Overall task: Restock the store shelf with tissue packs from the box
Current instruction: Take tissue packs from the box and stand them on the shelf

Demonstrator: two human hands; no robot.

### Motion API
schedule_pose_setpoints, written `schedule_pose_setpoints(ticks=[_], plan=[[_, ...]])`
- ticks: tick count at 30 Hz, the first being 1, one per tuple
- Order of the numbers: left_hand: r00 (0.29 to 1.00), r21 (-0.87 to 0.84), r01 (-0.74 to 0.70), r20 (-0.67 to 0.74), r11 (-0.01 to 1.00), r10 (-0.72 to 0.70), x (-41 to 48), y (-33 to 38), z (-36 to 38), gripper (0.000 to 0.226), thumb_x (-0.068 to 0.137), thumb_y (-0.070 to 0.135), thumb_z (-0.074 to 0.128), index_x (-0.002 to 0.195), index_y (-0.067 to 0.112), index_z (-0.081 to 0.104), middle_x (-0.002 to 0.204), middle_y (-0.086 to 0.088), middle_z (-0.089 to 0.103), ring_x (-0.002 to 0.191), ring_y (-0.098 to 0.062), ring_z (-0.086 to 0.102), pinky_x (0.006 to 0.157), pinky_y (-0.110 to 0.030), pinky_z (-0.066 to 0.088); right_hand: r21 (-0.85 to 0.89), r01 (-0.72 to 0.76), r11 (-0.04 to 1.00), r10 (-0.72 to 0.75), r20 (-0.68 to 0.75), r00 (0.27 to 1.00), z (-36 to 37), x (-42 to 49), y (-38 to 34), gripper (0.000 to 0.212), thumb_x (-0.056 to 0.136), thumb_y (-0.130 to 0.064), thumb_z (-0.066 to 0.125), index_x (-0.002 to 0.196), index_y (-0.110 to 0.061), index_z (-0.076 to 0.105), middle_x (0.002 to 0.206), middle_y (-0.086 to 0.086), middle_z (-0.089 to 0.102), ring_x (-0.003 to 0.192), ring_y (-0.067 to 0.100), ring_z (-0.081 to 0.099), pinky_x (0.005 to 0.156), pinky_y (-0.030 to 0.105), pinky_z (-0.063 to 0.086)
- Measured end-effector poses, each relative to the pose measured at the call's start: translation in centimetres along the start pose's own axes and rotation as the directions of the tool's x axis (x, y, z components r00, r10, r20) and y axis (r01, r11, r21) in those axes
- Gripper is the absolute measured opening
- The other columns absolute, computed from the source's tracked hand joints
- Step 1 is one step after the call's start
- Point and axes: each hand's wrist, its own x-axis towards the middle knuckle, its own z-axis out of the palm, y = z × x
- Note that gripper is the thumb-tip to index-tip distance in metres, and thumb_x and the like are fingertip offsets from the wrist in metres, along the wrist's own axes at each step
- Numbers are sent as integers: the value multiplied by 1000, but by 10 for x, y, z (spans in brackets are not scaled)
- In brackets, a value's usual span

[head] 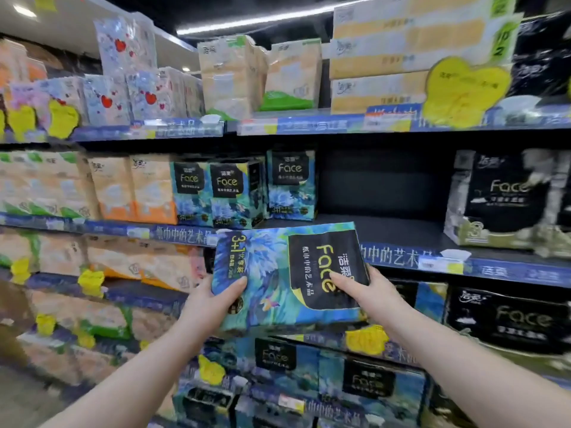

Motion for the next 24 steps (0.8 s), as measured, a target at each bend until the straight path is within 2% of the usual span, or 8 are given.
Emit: schedule_pose_setpoints(ticks=[4,8,10,12,15,18,22,24], plan=[[995,-42,-32,97,999,36,47,17,38,50,78,55,67,116,24,58,111,3,64,101,-18,60,87,-35,49,1,3,1000,-3,-105,994,-26,35,-7,52,76,-43,74,121,-26,54,113,-6,67,96,11,65,83,30,49],[986,-66,-51,156,997,61,94,41,74,41,81,54,63,109,25,53,112,4,60,103,-18,57,89,-37,48,18,44,999,-41,-176,984,-52,79,-14,49,77,-39,74,120,-24,55,112,-6,67,89,3,63,65,18,46],[985,-85,-79,146,993,91,113,54,91,35,83,51,62,102,24,53,108,5,59,97,-15,57,81,-34,47,29,76,997,-69,-181,981,-64,105,-16,49,77,-37,74,120,-22,57,111,-5,68,90,4,65,64,15,46],[986,-74,-99,126,992,107,138,65,109,35,81,52,63,99,24,55,106,3,62,94,-16,59,80,-36,50,44,88,995,-79,-177,981,-76,133,-18,51,76,-37,75,121,-22,58,109,-6,69,91,6,66,64,15,48],[985,-61,-116,118,991,122,175,84,132,52,78,56,65,113,19,53,116,-1,62,101,-20,59,87,-36,49,59,108,992,-96,-183,978,-96,175,-20,52,75,-39,76,122,-24,57,109,-6,70,93,9,67,69,19,49],[984,-94,-113,130,989,125,209,98,159,97,66,68,67,142,17,37,143,-3,47,128,-25,48,106,-43,41,67,152,986,-138,-182,974,-117,214,-20,48,77,-38,74,120,-26,56,106,-9,69,89,4,66,63,12,48],[970,-132,-165,155,977,185,240,108,193,106,67,65,64,149,13,21,151,-3,36,137,-22,38,112,-42,34,71,194,978,-180,-163,970,-141,258,-13,47,79,-36,73,122,-29,52,107,-11,68,89,2,66,61,10,49],[968,-134,-157,174,978,179,251,107,208,103,72,60,64,150,13,17,152,-1,33,137,-22,36,110,-36,33,69,194,978,-182,-153,971,-148,276,-4,48,80,-34,72,124,-28,53,107,-10,68,88,2,66,58,7,50]])
